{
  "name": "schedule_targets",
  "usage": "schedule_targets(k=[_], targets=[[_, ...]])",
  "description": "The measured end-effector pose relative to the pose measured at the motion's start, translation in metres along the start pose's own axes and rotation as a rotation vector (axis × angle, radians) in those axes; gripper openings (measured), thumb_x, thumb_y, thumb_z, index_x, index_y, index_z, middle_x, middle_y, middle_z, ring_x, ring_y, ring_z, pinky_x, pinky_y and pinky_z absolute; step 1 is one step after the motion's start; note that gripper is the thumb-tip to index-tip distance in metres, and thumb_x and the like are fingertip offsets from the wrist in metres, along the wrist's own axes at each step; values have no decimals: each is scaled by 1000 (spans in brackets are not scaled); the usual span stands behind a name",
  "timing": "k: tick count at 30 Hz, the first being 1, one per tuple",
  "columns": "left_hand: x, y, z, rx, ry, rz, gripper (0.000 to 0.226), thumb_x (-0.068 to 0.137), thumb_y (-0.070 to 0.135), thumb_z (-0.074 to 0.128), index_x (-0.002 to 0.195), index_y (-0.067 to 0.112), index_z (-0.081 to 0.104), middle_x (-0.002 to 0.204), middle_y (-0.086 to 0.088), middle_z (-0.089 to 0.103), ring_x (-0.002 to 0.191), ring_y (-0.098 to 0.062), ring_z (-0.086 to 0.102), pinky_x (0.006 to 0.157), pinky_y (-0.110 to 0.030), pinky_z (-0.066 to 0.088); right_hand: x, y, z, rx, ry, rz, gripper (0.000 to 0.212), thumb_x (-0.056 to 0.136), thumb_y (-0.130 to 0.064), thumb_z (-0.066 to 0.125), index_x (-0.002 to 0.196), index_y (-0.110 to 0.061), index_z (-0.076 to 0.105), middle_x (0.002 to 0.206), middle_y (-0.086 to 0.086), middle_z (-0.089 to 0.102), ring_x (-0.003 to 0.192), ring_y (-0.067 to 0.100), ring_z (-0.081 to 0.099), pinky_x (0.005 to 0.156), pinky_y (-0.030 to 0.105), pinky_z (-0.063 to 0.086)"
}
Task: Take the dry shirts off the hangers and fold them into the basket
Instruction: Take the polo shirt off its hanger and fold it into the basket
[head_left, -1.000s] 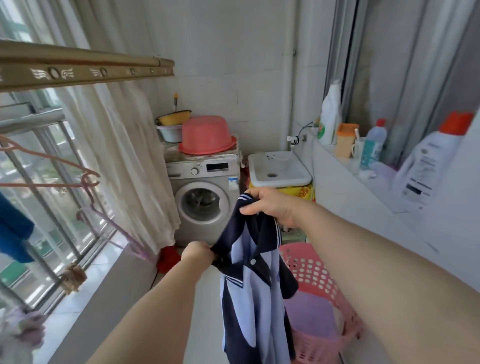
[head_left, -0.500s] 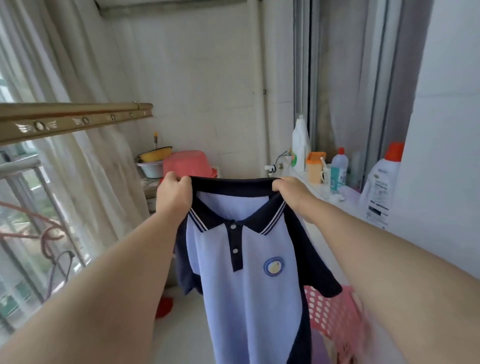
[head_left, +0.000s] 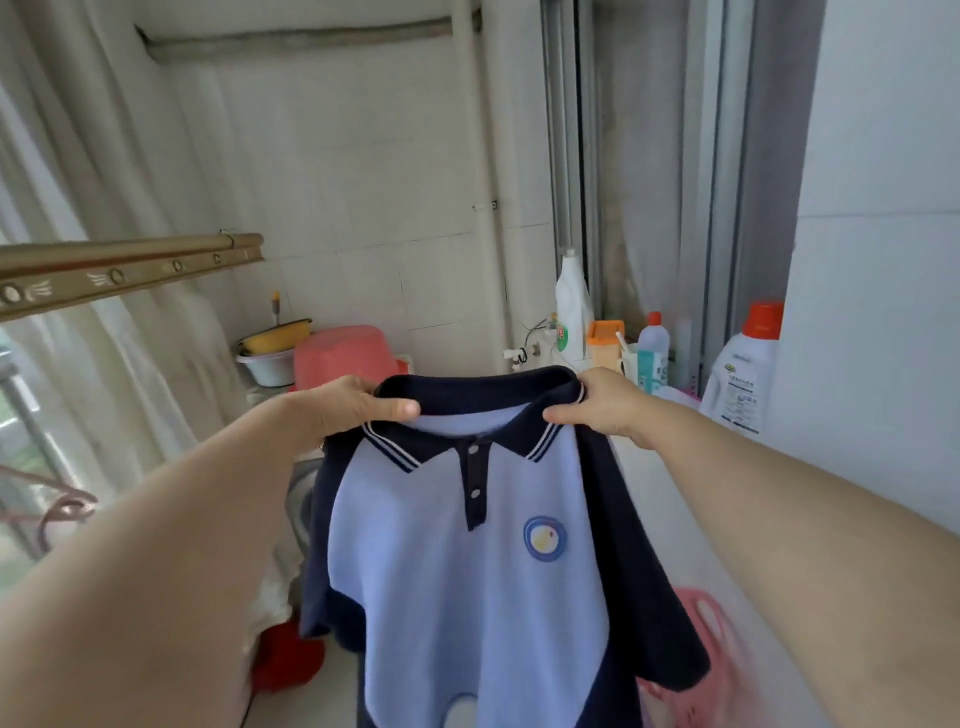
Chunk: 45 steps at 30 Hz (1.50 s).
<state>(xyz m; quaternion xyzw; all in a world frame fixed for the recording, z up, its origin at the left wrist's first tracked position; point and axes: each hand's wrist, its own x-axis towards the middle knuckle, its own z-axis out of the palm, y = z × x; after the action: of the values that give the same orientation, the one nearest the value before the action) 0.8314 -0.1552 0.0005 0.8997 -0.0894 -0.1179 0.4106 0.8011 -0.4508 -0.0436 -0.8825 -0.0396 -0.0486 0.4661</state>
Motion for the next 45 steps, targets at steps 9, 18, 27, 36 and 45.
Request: schedule_targets(k=[9, 18, 27, 36, 45], targets=[[22, -7, -8, 262, -40, -34, 33, 68, 14, 84, 99, 16, 72, 99, -1, 73, 95, -22, 67, 90, -34, 50, 4, 10, -5, 110, 160, 23, 50, 80, -33, 74, 124, -15, 59, 110, -1, 63, 100, 15, 58, 78, 23, 44], [29, -14, 12, 185, 399, 82, 15, 79, 26, 75, 74, 17, 64, 69, -1, 61, 66, -19, 57, 55, -26, 41, -5, 6, -10, -219, 145, 140, 40, 88, -29, 65, 124, -13, 58, 121, 4, 61, 112, 24, 56, 93, 32, 45], [17, 61, 98, -181, 66, 206, 9, 95, 16, 52, 89, 11, 47, 68, -3, 47, 54, -14, 45, 39, -20, 37, 12, -52, 39, 100, 234, 163, 33, 94, -29, 46, 99, -1, 62, 101, 23, 66, 97, 36, 63, 85, 45, 52], [-3, 68, 94, -574, -95, 222, 23, 99, 13, 40, 115, 7, 55, 98, -15, 64, 71, -28, 68, 61, -37, 59, 5, -51, 32, 266, 83, 131, 74, 64, -72, 66, 115, -19, 64, 110, 1, 69, 103, 18, 63, 95, 35, 48], [15, 47, 80, -243, 432, 363, 69, 55, 31, 91, 110, 16, 51, 105, 2, 56, 94, -13, 56, 84, -30, 49, -15, -52, 23, 388, -42, 52, 30, 87, -2, 51, 113, -10, 63, 110, 10, 64, 97, 19, 59, 78, 24, 45]])
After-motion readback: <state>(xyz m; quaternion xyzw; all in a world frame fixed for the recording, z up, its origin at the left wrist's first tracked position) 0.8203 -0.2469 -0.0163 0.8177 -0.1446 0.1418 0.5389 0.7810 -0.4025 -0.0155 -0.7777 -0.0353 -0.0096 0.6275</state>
